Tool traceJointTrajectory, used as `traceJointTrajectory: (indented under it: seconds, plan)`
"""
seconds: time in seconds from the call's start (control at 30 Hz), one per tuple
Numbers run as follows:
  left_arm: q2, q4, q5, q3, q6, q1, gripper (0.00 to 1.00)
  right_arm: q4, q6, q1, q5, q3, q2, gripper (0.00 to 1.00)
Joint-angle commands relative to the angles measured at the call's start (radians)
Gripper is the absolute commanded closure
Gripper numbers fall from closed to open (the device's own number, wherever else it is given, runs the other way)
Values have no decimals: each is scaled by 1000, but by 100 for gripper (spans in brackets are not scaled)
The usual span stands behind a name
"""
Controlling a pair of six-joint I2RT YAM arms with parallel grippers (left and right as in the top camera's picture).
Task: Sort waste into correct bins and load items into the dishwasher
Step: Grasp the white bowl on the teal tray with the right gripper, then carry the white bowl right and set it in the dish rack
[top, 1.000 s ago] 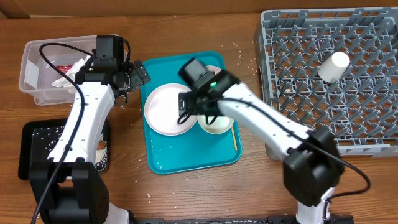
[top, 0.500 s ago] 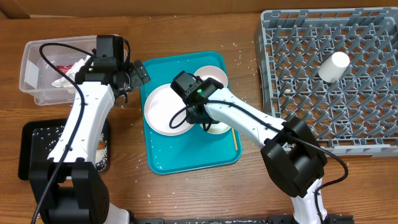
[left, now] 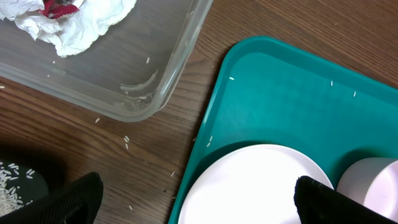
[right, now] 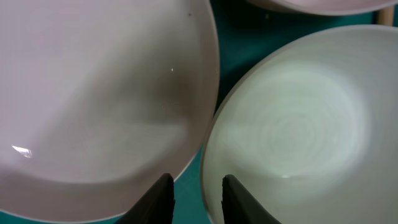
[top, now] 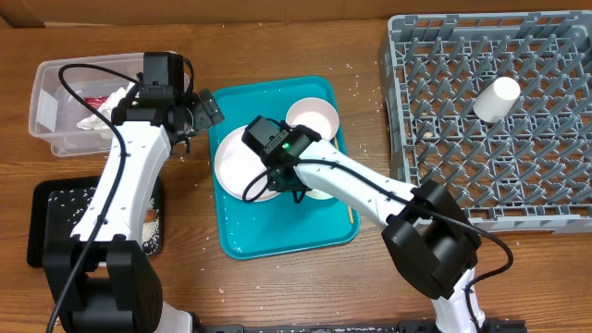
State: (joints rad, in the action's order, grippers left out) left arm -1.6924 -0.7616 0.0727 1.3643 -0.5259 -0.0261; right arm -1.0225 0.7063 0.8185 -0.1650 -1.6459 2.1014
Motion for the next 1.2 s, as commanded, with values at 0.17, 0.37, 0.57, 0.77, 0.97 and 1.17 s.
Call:
traceJointTrajectory:
  seconds: [0.17,0.37,0.57,0.77,0.97,1.17]
  plan:
    - [31,3,13,17,-21,-7,0,-9,5,0,-14,0,3,86]
    - [31,3,13,17,-21,-7,0,-105,5,-2,-18,-68,-5,96]
    - [31,3,13,17,-21,-7,0,-230,-7,-22,-18,-179,-45,96]
    - [31,3,13,17,-21,-7,0,-354,-76,-107,-27,-299,-151,96]
    - [31,3,13,17,-21,-7,0,-361,-116,-365,-78,-310,-297,96]
    - [31,3,13,17,-21,-7,0,-294,-305,-687,131,-301,-317,96]
